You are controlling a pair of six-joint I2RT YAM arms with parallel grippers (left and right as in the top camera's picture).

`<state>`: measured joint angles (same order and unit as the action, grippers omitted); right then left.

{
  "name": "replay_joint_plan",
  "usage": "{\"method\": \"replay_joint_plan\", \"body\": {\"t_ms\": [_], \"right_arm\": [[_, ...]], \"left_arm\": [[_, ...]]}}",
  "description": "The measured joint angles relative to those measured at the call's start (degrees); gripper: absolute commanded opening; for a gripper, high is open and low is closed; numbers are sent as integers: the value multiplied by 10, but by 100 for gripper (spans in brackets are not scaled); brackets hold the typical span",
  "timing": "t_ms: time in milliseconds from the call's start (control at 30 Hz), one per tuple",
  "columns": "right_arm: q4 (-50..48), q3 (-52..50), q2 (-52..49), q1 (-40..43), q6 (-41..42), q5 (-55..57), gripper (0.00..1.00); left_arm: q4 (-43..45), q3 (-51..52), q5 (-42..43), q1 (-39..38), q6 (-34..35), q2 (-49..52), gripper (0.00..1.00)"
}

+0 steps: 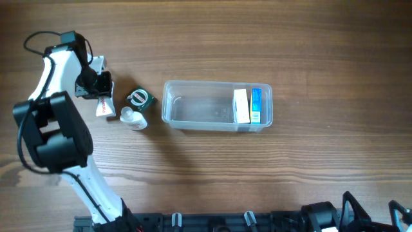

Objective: Pack container
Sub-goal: 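Carry the Panadol box over and lower it into the container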

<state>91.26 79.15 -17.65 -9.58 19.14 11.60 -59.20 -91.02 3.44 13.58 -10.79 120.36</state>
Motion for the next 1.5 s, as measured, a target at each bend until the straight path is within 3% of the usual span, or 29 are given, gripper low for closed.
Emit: {"method": "replay_joint_plan", "body": {"t_ms": [200,367,467,733,967,1133,1267,1300,1333,1367,1433,1500], "right_arm": [[0,0,0,0,0,0,100],[0,0,0,0,0,0,100],[0,0,0,0,0,0,100],[0,0,0,0,0,0,100],[0,0,0,0,0,0,100],[0,0,0,0,0,0,100],[0,0,0,0,0,0,100],[0,0,0,0,0,0,100],[0,0,0,0,0,0,100],[0,0,0,0,0,0,100],[0,0,0,0,0,0,100],[0,0,0,0,0,0,100]], "left_arm": [[-54,-6,0,-60,33,-204,24],[-58,-21,1,-210,43,-369,23],[-58,-21,4,-316,41,-396,20],[-57,-21,9,-457,-14,-339,18],[-51,-20,9,-471,-93,-226,12],[-23,-19,9,-472,-158,-132,13],[12,-19,18,-473,-185,-92,22],[16,-19,22,-474,-190,-84,29],[18,-19,24,-475,-194,-80,53],[20,-19,26,-478,-205,-74,57],[20,-19,32,-484,-229,-72,51],[19,-19,42,-489,-259,-72,51]]}}
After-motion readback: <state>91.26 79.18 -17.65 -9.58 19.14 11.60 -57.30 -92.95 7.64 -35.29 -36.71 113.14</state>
